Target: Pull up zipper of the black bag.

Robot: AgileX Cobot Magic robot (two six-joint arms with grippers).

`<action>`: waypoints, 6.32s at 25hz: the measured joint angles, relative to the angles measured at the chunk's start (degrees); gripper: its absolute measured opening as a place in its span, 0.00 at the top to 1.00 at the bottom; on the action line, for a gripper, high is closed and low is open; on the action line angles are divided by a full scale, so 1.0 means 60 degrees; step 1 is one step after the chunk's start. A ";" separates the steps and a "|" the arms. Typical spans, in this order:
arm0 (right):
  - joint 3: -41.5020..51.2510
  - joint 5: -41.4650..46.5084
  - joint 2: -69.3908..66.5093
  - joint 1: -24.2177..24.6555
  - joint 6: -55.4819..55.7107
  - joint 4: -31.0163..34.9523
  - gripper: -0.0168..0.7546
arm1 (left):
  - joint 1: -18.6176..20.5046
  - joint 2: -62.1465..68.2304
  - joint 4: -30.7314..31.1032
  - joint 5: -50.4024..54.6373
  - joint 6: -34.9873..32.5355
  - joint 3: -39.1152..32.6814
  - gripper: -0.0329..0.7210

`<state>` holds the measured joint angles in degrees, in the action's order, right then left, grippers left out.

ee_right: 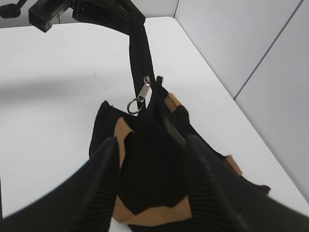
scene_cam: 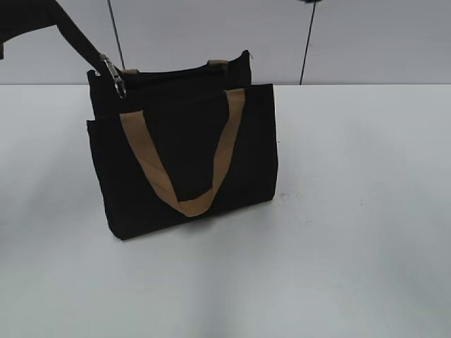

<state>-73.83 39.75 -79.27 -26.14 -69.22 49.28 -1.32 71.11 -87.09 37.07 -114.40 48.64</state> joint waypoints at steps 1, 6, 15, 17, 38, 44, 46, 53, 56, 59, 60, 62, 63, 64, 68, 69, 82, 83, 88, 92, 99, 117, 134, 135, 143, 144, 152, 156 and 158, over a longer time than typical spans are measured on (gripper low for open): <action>0.0000 -0.0275 -0.0168 -0.0298 0.0194 -0.0079 0.53 | 0.0000 0.0000 -0.0008 0.0000 0.0000 0.0000 0.92; 0.0000 -0.1468 -0.1123 -0.1477 0.0958 -0.0176 0.53 | 0.0000 0.0000 -0.0029 0.0009 0.0000 0.0000 0.92; 0.0000 -0.3554 -0.2753 -0.2691 0.1663 -0.0194 0.33 | 0.0000 0.0000 -0.0021 0.0017 0.0000 0.0000 0.92; -0.0007 -0.3929 -0.2958 -0.2691 0.1941 -0.0149 0.25 | 0.0000 0.0000 -0.0021 0.0017 0.0000 0.0000 0.92; -0.0007 -0.5417 -0.4184 -0.2691 0.1905 -0.0131 0.22 | 0.0000 0.0000 -0.0021 0.0043 0.0000 0.0000 0.92; -0.0007 -0.5496 -0.4267 -0.2691 0.1884 -0.0131 0.27 | 0.0000 0.0000 -0.0021 0.0043 0.0000 0.0000 0.92; -0.0007 -0.5496 -0.4267 -0.2691 0.1884 -0.0131 0.32 | 0.0000 0.0000 -0.0021 0.0043 0.0000 0.0000 0.92; -0.0007 -0.5644 -0.4267 -0.2691 0.1884 -0.0131 0.51 | 0.0000 0.0000 -0.0021 0.0043 0.0000 0.0000 0.92; -0.0007 -0.5655 -0.4267 -0.2691 0.1850 -0.0131 0.64 | 0.0000 0.0000 -0.0021 0.0043 0.0000 0.0000 0.92; -0.0007 -0.5655 -0.4267 -0.2691 0.1680 -0.0131 0.80 | 0.0000 0.0000 -0.0021 0.0043 0.0000 0.0000 0.92; -0.0007 -0.5655 -0.4267 -0.2691 0.1598 -0.0131 0.84 | 0.0000 0.0000 -0.0021 0.0043 0.0000 0.0000 0.92; -0.0007 -0.5666 -0.4267 -0.2691 0.1459 -0.0131 0.95 | 0.0000 0.0000 -0.0021 0.0043 0.0000 0.0000 0.92; -0.0007 -0.5666 -0.4267 -0.2691 0.1402 -0.0131 0.98 | 0.0000 0.0000 -0.0021 0.0043 0.0000 0.0000 0.92; -0.0007 -0.5666 -0.4267 -0.2691 0.1376 -0.0131 0.98 | 0.0000 0.0000 -0.0021 0.0043 0.0000 0.0000 0.92; -0.0007 -0.5666 -0.4267 -0.2691 0.1339 -0.0131 0.98 | 0.0000 0.0000 0.0067 0.0043 0.0000 0.0000 0.92; -0.0007 -0.5666 -0.4267 -0.2691 0.1339 -0.0131 0.98 | 0.0000 0.0000 0.0165 0.0043 0.0000 0.0000 0.92; -0.0007 -0.5666 -0.4164 -0.2691 0.1020 -0.0131 0.98 | 0.0000 -0.0065 0.4444 -0.0081 0.2560 0.0000 0.92; -0.0007 -0.5666 -0.4159 -0.2691 0.0961 -0.0131 0.98 | 0.0000 -0.0065 0.4766 -0.0081 0.2782 0.0000 0.92; -0.0007 -0.5666 -0.4159 -0.2691 0.0819 -0.0131 0.98 | 0.0150 -0.0065 0.6754 -0.0107 0.4531 0.0000 0.92; -0.0007 -0.5647 -0.4159 -0.2691 0.0738 -0.0131 0.98 | 0.0493 -0.0065 0.7994 0.0162 0.5713 0.0000 0.92; -0.0007 -0.5461 -0.4159 -0.2175 0.0700 -0.0131 0.98 | 0.0635 -0.0065 0.8162 0.0580 0.5987 0.0000 0.92; -0.0007 -0.4620 -0.4159 0.0034 0.0668 -0.0202 0.98 | 0.0645 -0.0065 0.8272 0.0623 0.5997 0.0009 0.92; -0.0007 -0.3464 -0.4079 0.0958 0.0649 -0.0564 0.97 | 0.0645 -0.0065 0.8099 0.0621 0.5997 0.0009 0.92; -0.0007 -0.3409 -0.4035 0.0958 0.0649 -0.0575 0.95 | 0.0645 -0.0065 0.8108 0.0621 0.5997 0.0009 0.91; -0.0007 -0.2972 -0.3365 0.1049 0.0649 -0.0664 0.53 | 0.0663 -0.0065 0.7836 0.0515 0.5997 0.0009 0.46; -0.0007 -0.2876 -0.3275 0.1049 0.0649 -0.0671 0.52 | 0.0663 -0.0065 0.7753 0.0474 0.5997 0.0009 0.40; -0.0007 -0.0543 -0.2375 0.1056 -0.0323 -0.1067 0.50 | 0.0663 -0.0065 0.7428 0.0414 0.5997 0.0009 0.31; -0.0007 0.1140 -0.2152 0.1056 -0.0649 -0.2246 0.50 | 0.0663 -0.0065 0.7511 0.0435 0.5997 0.0009 0.31; -0.0007 0.1462 -0.2079 0.1056 -0.0109 -0.3149 0.50 | 0.0663 -0.0065 0.7805 0.0426 0.6267 0.0009 0.31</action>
<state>-73.87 48.52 -91.74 -19.80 -69.88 30.38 2.66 70.72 -40.26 39.62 -76.80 48.70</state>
